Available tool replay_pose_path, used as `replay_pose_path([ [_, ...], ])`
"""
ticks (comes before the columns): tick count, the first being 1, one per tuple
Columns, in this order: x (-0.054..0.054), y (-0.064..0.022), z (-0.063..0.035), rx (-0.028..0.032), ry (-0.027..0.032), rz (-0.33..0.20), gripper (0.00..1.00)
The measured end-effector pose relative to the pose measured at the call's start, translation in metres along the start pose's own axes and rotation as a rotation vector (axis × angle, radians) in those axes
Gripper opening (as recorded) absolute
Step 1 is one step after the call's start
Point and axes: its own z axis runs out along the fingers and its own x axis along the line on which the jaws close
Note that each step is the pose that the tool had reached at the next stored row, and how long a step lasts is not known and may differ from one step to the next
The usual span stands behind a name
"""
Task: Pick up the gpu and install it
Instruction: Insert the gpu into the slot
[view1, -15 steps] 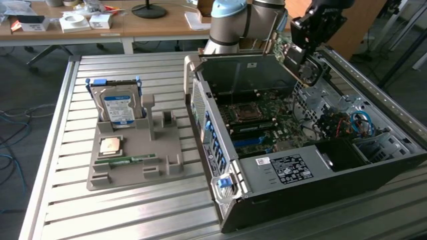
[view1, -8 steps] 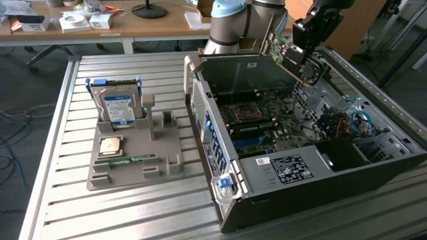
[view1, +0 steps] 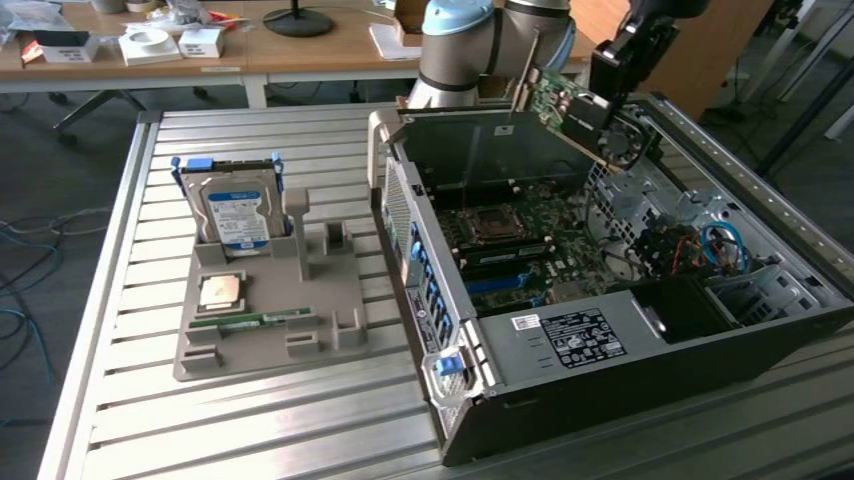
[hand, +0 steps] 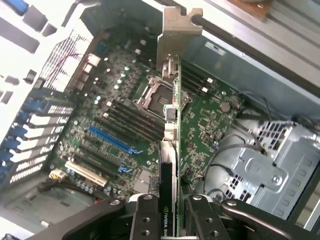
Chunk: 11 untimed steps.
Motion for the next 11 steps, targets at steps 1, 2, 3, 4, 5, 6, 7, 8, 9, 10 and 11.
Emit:
replay_pose_path([
  [1, 0.0, 0.0, 0.0, -0.0004, 0.0008, -0.017, 0.26],
  [2, 0.0, 0.0, 0.0, -0.0009, 0.0017, -0.034, 0.26],
  [3, 0.0, 0.0, 0.0, -0.0012, 0.0025, -0.051, 0.26],
  [4, 0.0, 0.0, 0.0, -0.0016, 0.0033, -0.068, 0.26],
  [5, 0.0, 0.0, 0.0, -0.0019, 0.0041, -0.085, 0.26],
  [6, 0.0, 0.0, 0.0001, -0.0024, 0.005, -0.103, 0.26],
  [7, 0.0, 0.0, 0.0001, -0.0028, 0.0058, -0.119, 0.26],
  [8, 0.0, 0.0, 0.0001, -0.0031, 0.0066, -0.136, 0.26],
  [9, 0.0, 0.0, 0.0001, -0.0035, 0.0074, -0.152, 0.26],
  [10, 0.0, 0.0, 0.0001, -0.0038, 0.0082, -0.169, 0.26],
  [11, 0.0, 0.0, 0.0001, -0.0042, 0.009, -0.185, 0.26],
])
